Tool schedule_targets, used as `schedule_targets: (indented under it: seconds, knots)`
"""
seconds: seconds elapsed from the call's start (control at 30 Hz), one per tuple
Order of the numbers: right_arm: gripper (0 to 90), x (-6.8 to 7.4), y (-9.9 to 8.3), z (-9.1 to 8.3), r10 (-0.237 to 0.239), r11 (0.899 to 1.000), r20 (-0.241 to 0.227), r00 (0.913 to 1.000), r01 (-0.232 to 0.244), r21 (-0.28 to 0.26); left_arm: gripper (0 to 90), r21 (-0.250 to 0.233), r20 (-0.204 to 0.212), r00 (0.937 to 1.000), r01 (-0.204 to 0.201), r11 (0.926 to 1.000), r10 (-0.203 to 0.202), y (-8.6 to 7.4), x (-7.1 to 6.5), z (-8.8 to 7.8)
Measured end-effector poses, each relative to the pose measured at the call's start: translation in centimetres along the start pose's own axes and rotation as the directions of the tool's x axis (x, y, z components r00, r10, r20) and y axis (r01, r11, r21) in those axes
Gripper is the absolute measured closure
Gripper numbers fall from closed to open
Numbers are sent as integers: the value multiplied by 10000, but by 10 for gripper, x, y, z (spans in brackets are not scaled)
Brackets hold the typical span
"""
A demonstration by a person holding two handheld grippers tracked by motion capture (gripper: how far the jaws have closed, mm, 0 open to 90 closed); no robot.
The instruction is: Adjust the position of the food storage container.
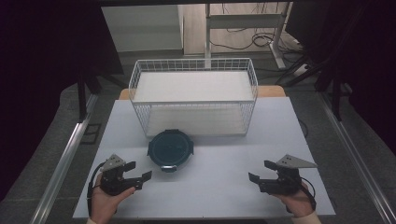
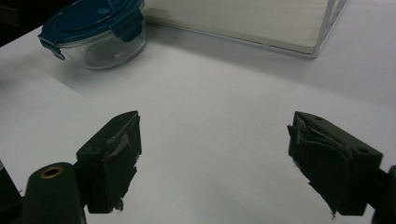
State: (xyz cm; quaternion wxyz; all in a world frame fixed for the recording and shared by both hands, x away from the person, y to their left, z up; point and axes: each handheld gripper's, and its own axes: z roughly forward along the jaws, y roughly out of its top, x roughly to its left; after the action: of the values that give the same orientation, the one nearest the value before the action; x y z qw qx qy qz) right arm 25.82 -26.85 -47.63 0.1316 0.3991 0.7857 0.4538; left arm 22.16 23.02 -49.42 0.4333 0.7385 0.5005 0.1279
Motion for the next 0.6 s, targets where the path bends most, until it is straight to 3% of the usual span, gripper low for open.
schedule_targets:
  seconds: [0.1, 0.27, 0.43, 0.6]
  knots:
    - [179, -1, -2, 1, -17, 10000, -91, 10000, 18, 38, 200, 58, -11, 10000, -17, 10000, 17, -1, 0, 1]
    - [213, -5, -3, -2, 577, 9983, -368, 9977, -580, -56, 201, -101, 163, 9998, -95, 9999, 97, -1, -3, -5]
    - [234, -3, 0, -5, 631, 9979, -315, 9975, -635, -124, 204, -30, 182, 9998, -108, 9999, 108, -5, -2, -6]
    - [247, -4, -2, -1, 507, 9986, -295, 9983, -503, 141, 214, 26, 196, 9997, -123, 9999, 122, -4, 0, -4]
